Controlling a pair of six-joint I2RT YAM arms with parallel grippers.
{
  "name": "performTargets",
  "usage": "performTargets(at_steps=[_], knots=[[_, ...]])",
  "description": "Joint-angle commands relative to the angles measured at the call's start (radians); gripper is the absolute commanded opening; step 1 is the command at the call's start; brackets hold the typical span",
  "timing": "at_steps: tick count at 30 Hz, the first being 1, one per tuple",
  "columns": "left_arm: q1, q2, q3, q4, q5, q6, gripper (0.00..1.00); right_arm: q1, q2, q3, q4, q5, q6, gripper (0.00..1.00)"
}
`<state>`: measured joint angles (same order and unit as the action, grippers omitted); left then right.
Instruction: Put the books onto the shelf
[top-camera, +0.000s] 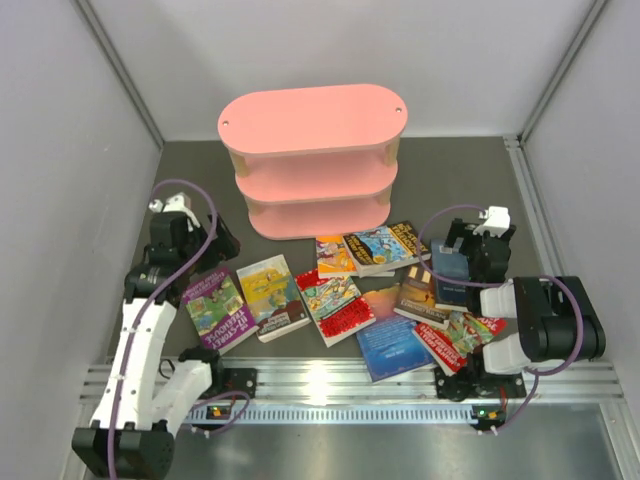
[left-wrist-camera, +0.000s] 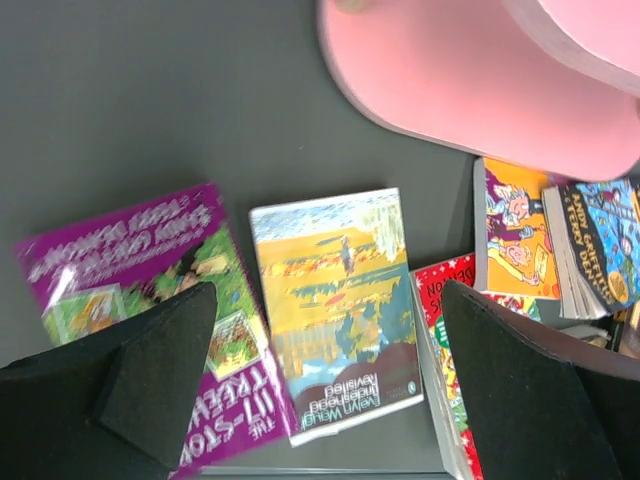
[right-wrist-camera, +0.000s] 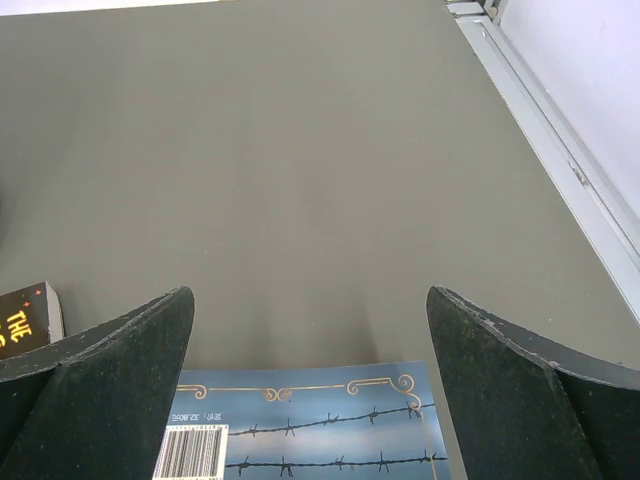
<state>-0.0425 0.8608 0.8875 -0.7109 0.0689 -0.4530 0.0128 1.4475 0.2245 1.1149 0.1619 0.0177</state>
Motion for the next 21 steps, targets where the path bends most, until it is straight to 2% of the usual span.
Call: performTargets(at_steps=[1,2,3,4,6,12,16,21], knots=[[0.000,-0.045,0.088,-0.245,-0.162,-0.103,0.99,0.012,0.001,0.024,0.060,-0.016,-0.007,1.00],[0.000,-0.060,0.085,-0.299,-0.222,-0.195,0.99,0.013,0.001,0.024,0.060,-0.018,-0.009,1.00],[0.000,-0.069,0.084,-0.352,-0.239,-0.226,0.99,0.012,0.001,0.024,0.060,-0.016,-0.009,1.00],[0.000,-0.100,0.062,-0.375,-0.233,-0.224,0.99,0.012,0.001,0.024,0.060,-0.016,-0.007,1.00],[0.000,-0.143,0.016,-0.351,-0.135,-0.138,0.99,0.013,-0.001,0.022,0.060,-0.018,-0.009,1.00],[0.000,-0.221,-0.050,-0.378,-0.132,-0.179,0.99,0.012,0.001,0.024,0.060,-0.016,-0.007,1.00],[0.000,-0.192,-0.044,-0.365,0.021,-0.165,0.97,0.013,0.001,0.024,0.060,-0.016,-0.009,1.00],[0.000,-0.197,-0.081,-0.320,0.100,-0.165,0.97,0.010,-0.001,0.024,0.060,-0.018,-0.007,1.00]])
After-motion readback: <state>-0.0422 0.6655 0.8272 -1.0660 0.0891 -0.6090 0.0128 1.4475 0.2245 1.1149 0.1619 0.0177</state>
